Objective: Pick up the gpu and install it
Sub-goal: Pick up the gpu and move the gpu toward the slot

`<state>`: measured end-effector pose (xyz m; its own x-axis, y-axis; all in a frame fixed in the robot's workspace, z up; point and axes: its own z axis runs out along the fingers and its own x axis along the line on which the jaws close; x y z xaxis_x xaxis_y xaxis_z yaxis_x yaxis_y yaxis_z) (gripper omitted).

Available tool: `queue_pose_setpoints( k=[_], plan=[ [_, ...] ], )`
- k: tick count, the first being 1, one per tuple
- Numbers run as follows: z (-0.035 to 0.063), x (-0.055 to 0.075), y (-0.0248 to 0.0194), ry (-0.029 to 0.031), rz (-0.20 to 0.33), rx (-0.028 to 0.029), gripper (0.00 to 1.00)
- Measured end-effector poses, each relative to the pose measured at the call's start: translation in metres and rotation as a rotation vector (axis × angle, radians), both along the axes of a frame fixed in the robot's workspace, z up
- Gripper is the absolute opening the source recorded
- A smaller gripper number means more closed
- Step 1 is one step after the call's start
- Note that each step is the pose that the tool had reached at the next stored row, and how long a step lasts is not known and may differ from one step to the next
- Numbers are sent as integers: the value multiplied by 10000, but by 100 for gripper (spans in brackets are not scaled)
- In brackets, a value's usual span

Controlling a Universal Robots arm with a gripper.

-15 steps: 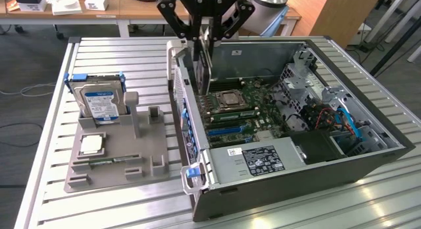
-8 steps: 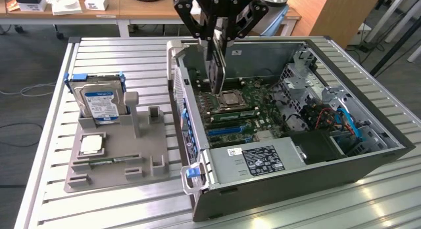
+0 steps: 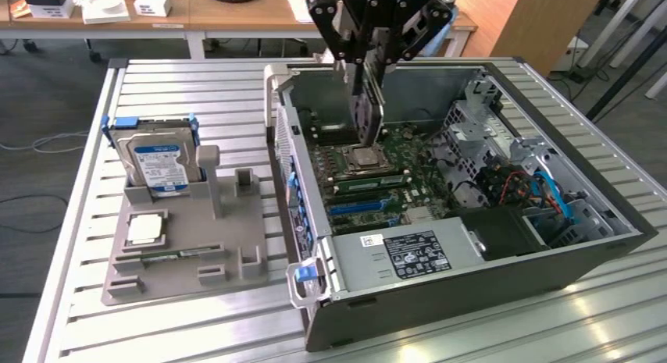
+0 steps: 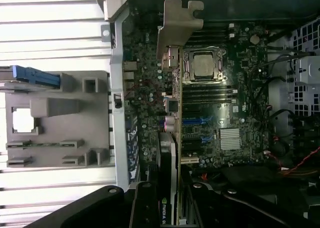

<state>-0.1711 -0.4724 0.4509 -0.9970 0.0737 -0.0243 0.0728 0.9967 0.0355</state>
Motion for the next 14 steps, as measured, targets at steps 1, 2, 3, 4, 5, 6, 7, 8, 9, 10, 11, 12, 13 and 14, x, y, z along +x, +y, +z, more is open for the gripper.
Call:
queue_pose_setpoints(
  k=[1, 2, 3, 4, 5, 6, 7, 8, 9, 10, 11, 12, 13, 14],
  plan=[
    [0, 35, 0, 0, 1, 0, 27],
    [1, 66, 0, 1, 1, -1, 27],
    [1, 97, 0, 2, 0, -1, 27],
    [1, 129, 0, 2, 0, 0, 27],
    [1, 161, 0, 1, 0, 0, 27],
    [1, 193, 0, 1, 1, 1, 27],
    [1, 224, 0, 1, 1, 1, 27],
    [0, 258, 0, 0, 0, 3, 27],
    [0, 289, 0, 1, 0, 4, 27],
    [1, 319, 0, 1, 0, 4, 27],
    [1, 349, 0, 1, 0, 4, 27],
    [0, 380, 0, 1, 1, 5, 27],
    [0, 412, 0, 1, 1, 7, 27],
    [0, 444, 0, 1, 0, 7, 27]
  ],
)
